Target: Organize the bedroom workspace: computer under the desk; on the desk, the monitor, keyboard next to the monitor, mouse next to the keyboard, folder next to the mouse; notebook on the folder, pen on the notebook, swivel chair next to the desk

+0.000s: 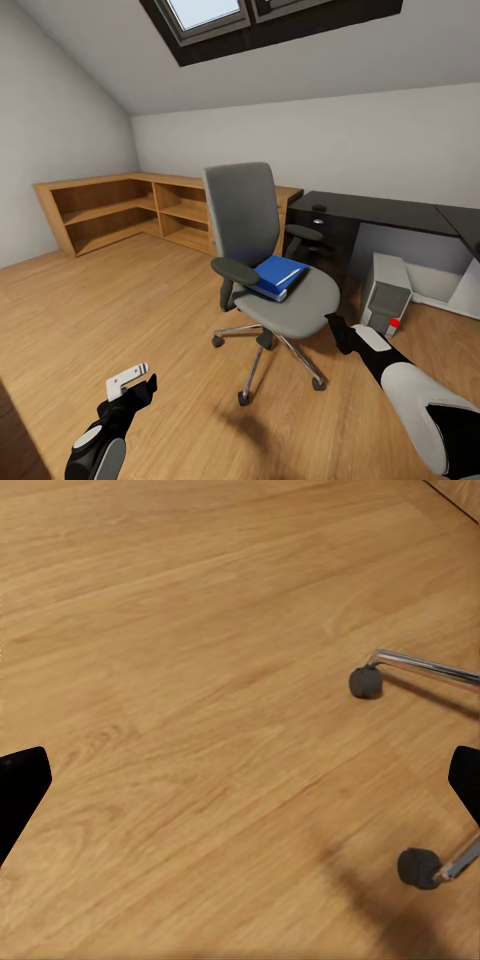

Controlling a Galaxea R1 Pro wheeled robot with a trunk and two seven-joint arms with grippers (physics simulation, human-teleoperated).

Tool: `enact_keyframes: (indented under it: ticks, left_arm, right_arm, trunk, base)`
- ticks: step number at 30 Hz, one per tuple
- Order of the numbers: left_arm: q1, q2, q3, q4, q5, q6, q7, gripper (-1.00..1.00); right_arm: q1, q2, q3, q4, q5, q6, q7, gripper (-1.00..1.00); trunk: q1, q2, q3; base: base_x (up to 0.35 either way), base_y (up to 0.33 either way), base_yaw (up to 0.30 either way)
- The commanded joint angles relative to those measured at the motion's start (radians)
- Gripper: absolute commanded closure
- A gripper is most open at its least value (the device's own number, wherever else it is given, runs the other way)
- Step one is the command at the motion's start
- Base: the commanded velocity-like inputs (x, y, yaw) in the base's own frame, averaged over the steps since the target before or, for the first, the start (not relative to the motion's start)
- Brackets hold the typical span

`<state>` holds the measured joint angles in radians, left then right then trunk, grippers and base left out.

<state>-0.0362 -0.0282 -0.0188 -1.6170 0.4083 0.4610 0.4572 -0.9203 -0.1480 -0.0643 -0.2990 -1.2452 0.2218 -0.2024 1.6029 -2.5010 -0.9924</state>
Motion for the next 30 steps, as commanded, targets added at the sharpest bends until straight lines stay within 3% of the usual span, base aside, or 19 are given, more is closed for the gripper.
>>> enact_keyframes:
  ticks: [1,6,22,30]
  left_arm:
    - [-0.001,0.000,-0.001,-0.001,0.010,0.002,0.009,-1.00]
    - [-0.001,0.000,-0.001,-0.001,0.010,0.001,0.009,-1.00]
    - [-0.001,0.002,-0.001,0.005,0.010,0.001,0.007,-1.00]
    - [-0.001,0.002,-0.003,0.005,0.010,0.002,0.006,-1.00]
  right_arm:
    - [0.000,0.000,-0.006,-0.003,-0.002,0.005,-0.006,-1.00]
    - [0.000,0.002,-0.006,-0.003,-0.002,0.005,-0.006,-1.00]
    - [0.000,0.002,-0.006,-0.005,-0.001,0.005,-0.005,-1.00]
    - [0.000,0.001,-0.006,-0.005,0.000,0.005,-0.005,-1.00]
  trunk:
    - [0.000,0.000,-0.001]
    - [0.000,0.000,-0.001]
    - [0.000,0.000,-0.001]
    - [0.000,0.000,-0.001]
  base:
    - [0.000,0.000,0.005]
    - [0.000,0.000,0.128]
    - [0.006,0.000,0.270]
    - [0.284,0.000,0.100]
